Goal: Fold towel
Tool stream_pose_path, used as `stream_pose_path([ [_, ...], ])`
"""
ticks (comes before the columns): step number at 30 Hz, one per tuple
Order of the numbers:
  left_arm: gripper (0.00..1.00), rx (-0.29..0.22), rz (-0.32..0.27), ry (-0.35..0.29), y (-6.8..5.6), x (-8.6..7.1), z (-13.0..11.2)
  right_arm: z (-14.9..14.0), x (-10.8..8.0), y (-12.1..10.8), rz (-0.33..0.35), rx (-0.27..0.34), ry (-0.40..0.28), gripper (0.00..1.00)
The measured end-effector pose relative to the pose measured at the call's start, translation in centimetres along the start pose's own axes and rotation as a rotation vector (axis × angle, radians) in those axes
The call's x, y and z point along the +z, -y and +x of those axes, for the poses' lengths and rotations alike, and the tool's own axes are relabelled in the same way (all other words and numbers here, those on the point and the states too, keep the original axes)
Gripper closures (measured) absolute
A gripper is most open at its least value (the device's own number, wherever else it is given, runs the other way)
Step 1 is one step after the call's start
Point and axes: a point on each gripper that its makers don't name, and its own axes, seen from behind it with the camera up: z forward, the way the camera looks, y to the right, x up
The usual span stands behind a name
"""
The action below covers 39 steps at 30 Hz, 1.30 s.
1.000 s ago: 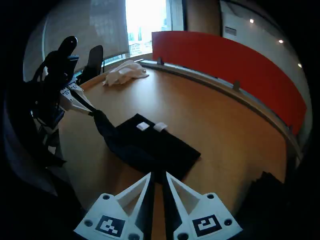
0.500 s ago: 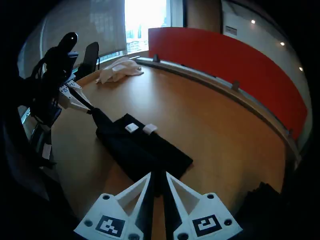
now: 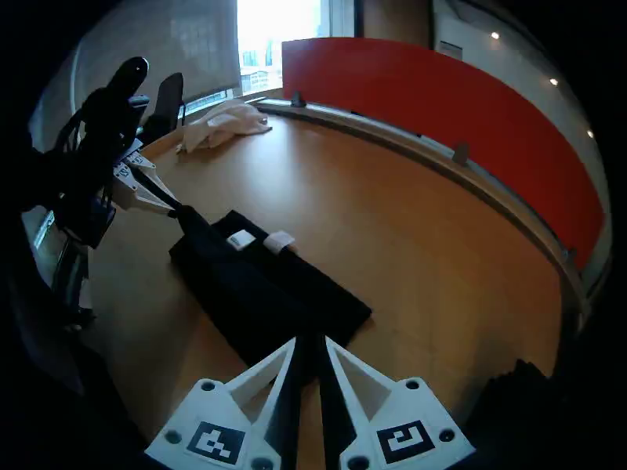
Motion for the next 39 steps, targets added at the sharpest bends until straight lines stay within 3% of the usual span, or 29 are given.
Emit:
stream_pose_path([
  [15,0.84,0.001,0.032,0.025,1.1,3.1,0.1,-0.8,2.8,-1.6,-0.017,0.034,0.039,0.88],
  [24,0.78,-0.016,0.066,0.048,1.9,5.1,-0.5,-2.1,4.6,-2.1,-0.035,0.082,0.073,0.88],
  [39,0.72,0.013,0.120,0.055,3.2,6.5,-0.3,-2.5,6.1,-3.2,-0.088,0.104,0.083,0.77],
])
